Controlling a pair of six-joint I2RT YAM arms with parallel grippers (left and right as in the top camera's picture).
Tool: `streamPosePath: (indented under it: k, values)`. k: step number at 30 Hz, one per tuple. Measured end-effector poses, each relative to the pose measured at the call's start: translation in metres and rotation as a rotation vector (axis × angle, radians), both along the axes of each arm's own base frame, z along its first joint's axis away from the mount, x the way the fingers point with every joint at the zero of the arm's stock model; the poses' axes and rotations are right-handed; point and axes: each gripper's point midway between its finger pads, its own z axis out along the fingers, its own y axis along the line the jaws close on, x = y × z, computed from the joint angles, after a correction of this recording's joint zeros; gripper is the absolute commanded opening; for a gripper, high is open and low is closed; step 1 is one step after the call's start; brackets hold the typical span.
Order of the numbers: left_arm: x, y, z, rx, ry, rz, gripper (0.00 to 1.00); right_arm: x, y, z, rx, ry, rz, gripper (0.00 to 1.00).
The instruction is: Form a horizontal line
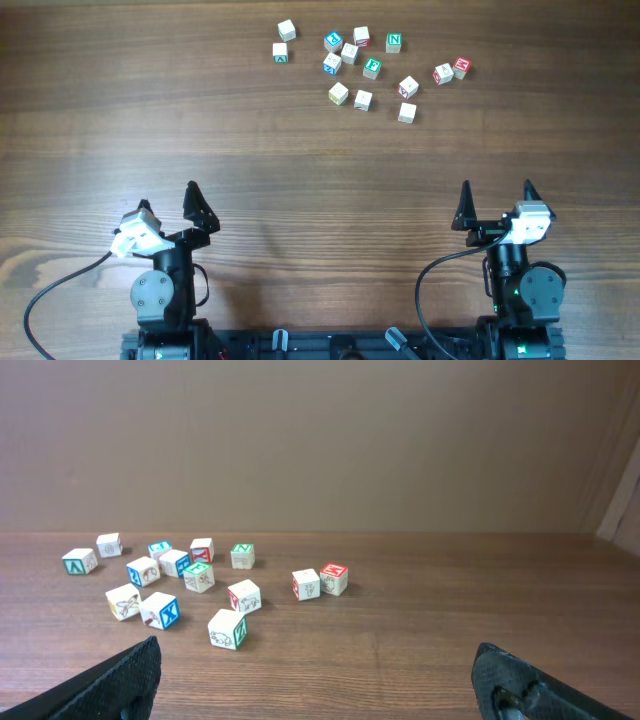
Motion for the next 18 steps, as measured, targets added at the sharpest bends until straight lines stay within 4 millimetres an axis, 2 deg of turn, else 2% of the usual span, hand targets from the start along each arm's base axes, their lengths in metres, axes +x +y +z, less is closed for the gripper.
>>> streamPosePath:
  k: [4, 18]
  values:
    - [0.0000, 0.0000, 0.0000, 0.000, 0.000, 0.000, 1.00, -0.0002, 0.0080, 0.0001, 0.000, 0.000, 0.032, 1.00]
    - [0.0000, 0.0000, 0.0002, 0.000, 0.000, 0.000, 1.00, -0.0002, 0.0083, 0.0000, 0.000, 0.000, 0.034, 1.00]
